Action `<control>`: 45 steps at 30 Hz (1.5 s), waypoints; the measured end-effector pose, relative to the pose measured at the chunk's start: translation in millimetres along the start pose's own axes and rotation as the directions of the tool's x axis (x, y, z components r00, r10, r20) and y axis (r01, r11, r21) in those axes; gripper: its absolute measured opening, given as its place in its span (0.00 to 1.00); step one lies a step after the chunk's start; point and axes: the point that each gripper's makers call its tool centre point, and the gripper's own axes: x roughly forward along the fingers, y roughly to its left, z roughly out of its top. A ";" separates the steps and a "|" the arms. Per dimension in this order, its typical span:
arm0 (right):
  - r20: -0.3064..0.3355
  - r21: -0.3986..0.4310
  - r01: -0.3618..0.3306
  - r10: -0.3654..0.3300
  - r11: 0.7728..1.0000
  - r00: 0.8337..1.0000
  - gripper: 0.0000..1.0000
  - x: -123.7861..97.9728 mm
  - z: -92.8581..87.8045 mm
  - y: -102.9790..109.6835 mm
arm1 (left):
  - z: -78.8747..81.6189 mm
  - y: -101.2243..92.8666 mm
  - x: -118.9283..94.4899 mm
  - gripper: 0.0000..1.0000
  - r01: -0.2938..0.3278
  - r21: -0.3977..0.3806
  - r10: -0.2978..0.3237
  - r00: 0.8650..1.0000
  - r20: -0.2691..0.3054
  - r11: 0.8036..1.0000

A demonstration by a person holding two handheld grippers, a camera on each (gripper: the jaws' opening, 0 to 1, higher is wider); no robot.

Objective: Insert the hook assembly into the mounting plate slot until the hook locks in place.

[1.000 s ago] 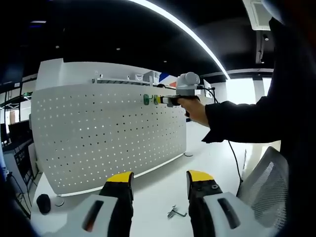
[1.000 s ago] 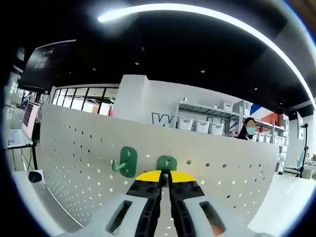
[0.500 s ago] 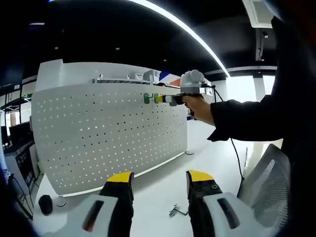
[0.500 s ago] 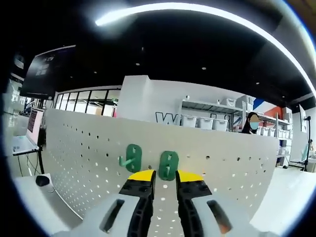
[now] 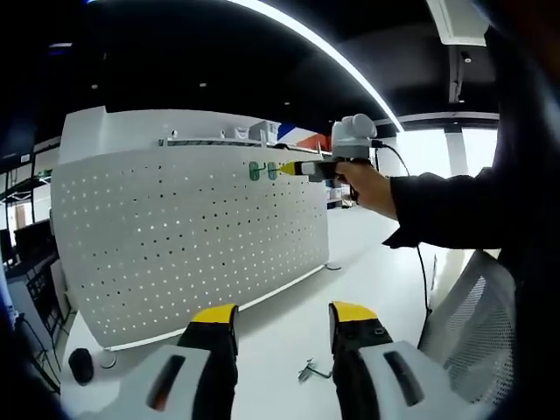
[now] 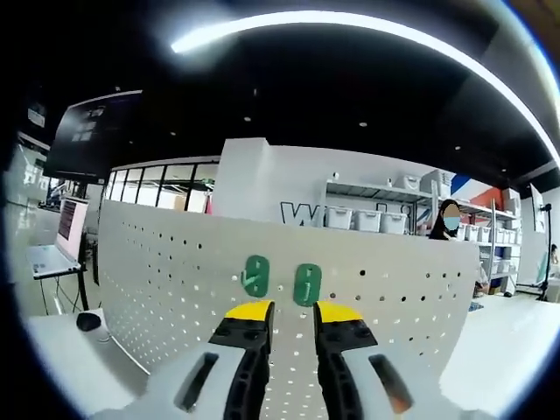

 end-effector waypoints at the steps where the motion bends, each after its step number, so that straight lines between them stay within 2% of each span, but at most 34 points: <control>1: 0.004 0.001 0.000 0.000 1.000 1.000 0.16 -2.8 1.6 0.6 | -0.2 -0.5 0.1 0.43 0.002 0.002 -0.002 1.000 -0.001 1.000; 11: 0.018 0.005 -0.008 0.008 1.000 1.000 0.21 -32.7 7.7 2.1 | -3.3 -3.4 0.9 0.42 0.015 0.008 -0.015 1.000 -0.015 1.000; 19: -0.005 -0.013 -0.064 0.064 0.998 0.998 0.23 -63.1 2.3 17.2 | -4.3 -5.7 1.0 0.41 0.022 0.018 -0.021 1.000 -0.022 1.000; 26: -0.034 0.022 -0.163 0.164 0.986 0.986 0.25 -93.8 -10.5 49.4 | -6.7 -7.3 1.6 0.41 0.027 0.029 -0.026 0.999 -0.034 0.999; 35: -0.073 0.051 -0.248 0.251 0.967 0.965 0.26 -125.9 -33.9 82.5 | -9.4 -7.6 2.4 0.40 0.026 0.033 -0.024 0.999 -0.048 0.999; 45: -0.077 0.093 -0.304 0.311 0.948 0.947 0.26 -145.7 -49.6 103.9 | -16.0 -9.8 3.8 0.39 0.027 0.043 -0.023 0.997 -0.079 0.999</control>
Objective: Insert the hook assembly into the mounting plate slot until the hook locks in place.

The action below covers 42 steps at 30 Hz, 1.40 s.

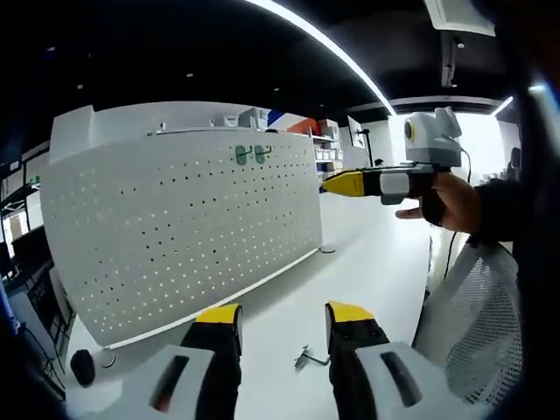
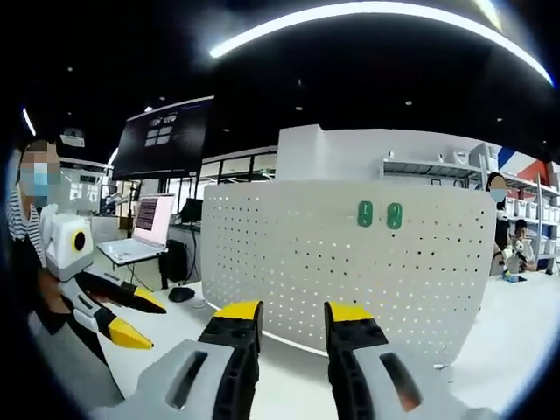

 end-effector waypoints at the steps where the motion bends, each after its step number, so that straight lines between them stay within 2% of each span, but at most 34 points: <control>1: 0.000 0.006 -0.003 0.003 1.000 1.000 0.26 -0.6 -0.9 0.5 | -0.7 -0.2 0.2 0.39 0.001 0.001 0.000 1.000 -0.003 1.000; 15: 0.006 0.008 -0.013 0.013 1.000 1.000 0.26 -5.9 -6.0 2.2 | -8.9 -1.3 4.3 0.38 0.015 -0.024 -0.016 0.999 -0.038 1.000; 19: 0.007 0.003 -0.012 0.012 1.000 1.000 0.26 -6.4 -6.1 0.5 | -9.6 -4.1 6.9 0.38 0.030 -0.010 -0.031 0.998 -0.053 0.999; 23: 0.012 0.006 -0.009 0.009 1.000 1.000 0.26 -7.6 -4.8 -0.6 | -10.1 -8.9 11.7 0.37 0.062 0.037 -0.059 0.995 -0.082 0.997; 29: 0.012 0.002 -0.017 0.017 1.000 1.000 0.26 -7.0 -4.6 2.4 | -25.0 -16.9 23.9 0.36 0.143 0.102 -0.125 0.977 -0.172 0.984; 36: 0.007 -0.011 -0.020 0.020 1.000 1.000 0.26 -5.7 -5.9 2.4 | -27.8 -19.7 39.1 0.32 0.209 0.160 -0.171 0.960 -0.221 0.965; 39: 0.003 -0.006 -0.017 0.017 1.000 1.000 0.26 -5.6 -6.9 1.0 | -35.1 -21.1 49.3 0.30 0.245 0.180 -0.196 0.947 -0.253 0.953; 42: 0.004 -0.008 -0.014 0.014 1.000 1.000 0.26 -5.8 -6.6 0.8 | -46.1 -24.9 57.6 0.29 0.290 0.196 -0.225 0.928 -0.297 0.937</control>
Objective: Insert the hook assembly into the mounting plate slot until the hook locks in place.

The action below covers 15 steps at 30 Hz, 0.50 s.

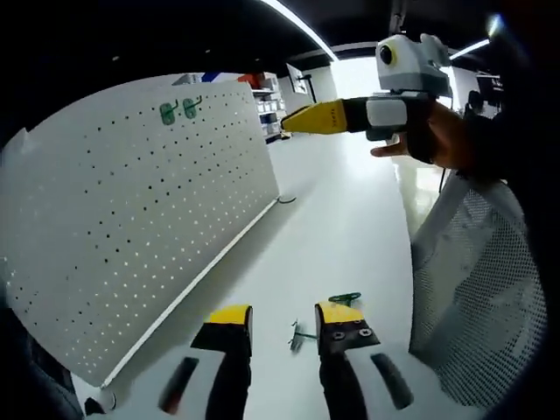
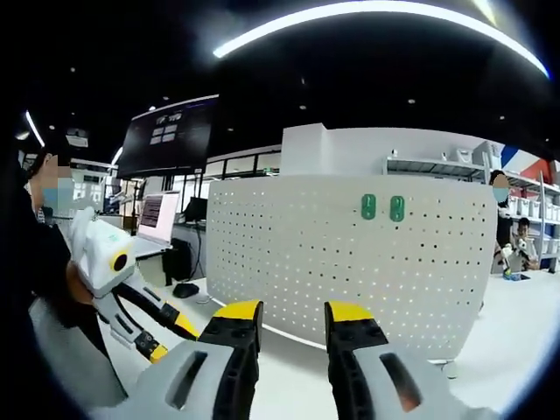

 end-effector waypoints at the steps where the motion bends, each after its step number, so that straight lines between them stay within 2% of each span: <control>1: 0.000 -0.001 0.001 -0.001 1.000 1.000 0.26 -0.1 0.0 -0.1 | -1.9 -1.5 3.2 0.28 0.014 0.005 -0.014 1.000 -0.010 1.000; 9: -0.001 -0.008 0.008 -0.008 1.000 1.000 0.27 -0.2 0.5 -1.7 | -18.3 -7.1 31.0 0.20 0.071 0.064 -0.066 0.995 -0.070 0.995; 15: 0.002 -0.002 0.017 -0.017 1.000 1.000 0.27 -0.5 1.1 -5.2 | -32.0 -9.1 47.3 0.19 0.096 0.064 -0.089 0.990 -0.112 0.993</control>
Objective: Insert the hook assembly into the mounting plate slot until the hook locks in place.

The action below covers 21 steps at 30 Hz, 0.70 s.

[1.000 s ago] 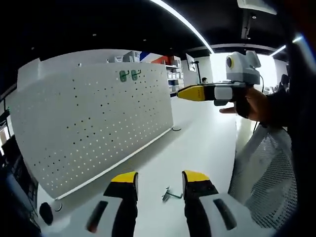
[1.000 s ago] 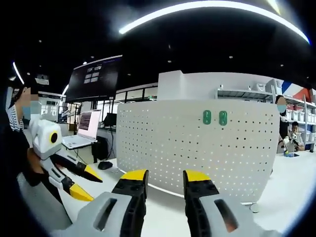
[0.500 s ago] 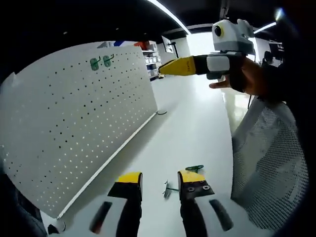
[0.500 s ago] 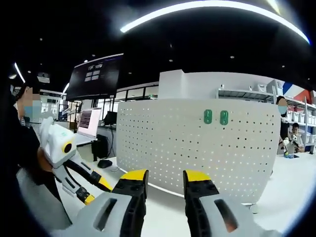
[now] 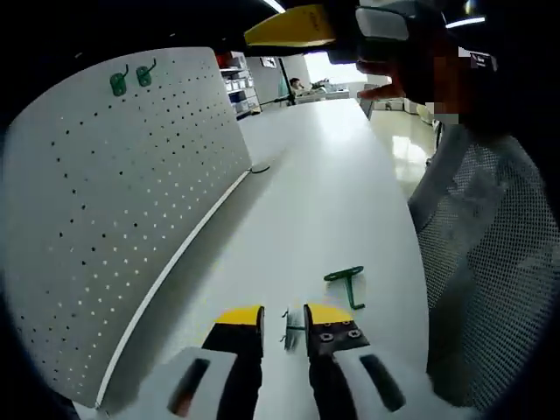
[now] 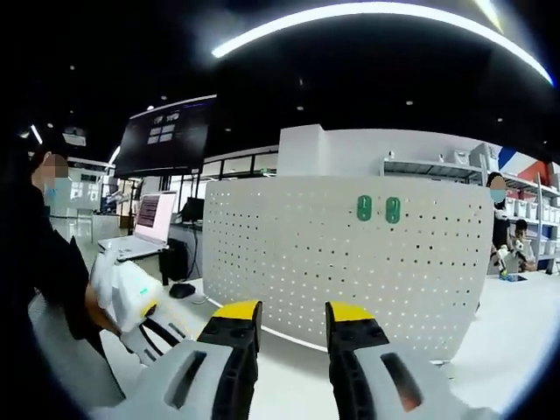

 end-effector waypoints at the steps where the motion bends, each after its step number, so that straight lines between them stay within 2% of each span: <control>1: 0.000 0.000 0.000 0.000 1.000 1.000 0.27 0.2 -0.1 -0.3 | -1.8 0.2 2.2 0.18 0.003 0.000 -0.003 1.000 -0.007 1.000; 21: 0.004 0.016 -0.011 0.011 1.000 1.000 0.27 1.7 0.9 2.0 | -23.9 -0.9 30.4 0.05 0.031 -0.039 -0.034 0.996 -0.079 0.999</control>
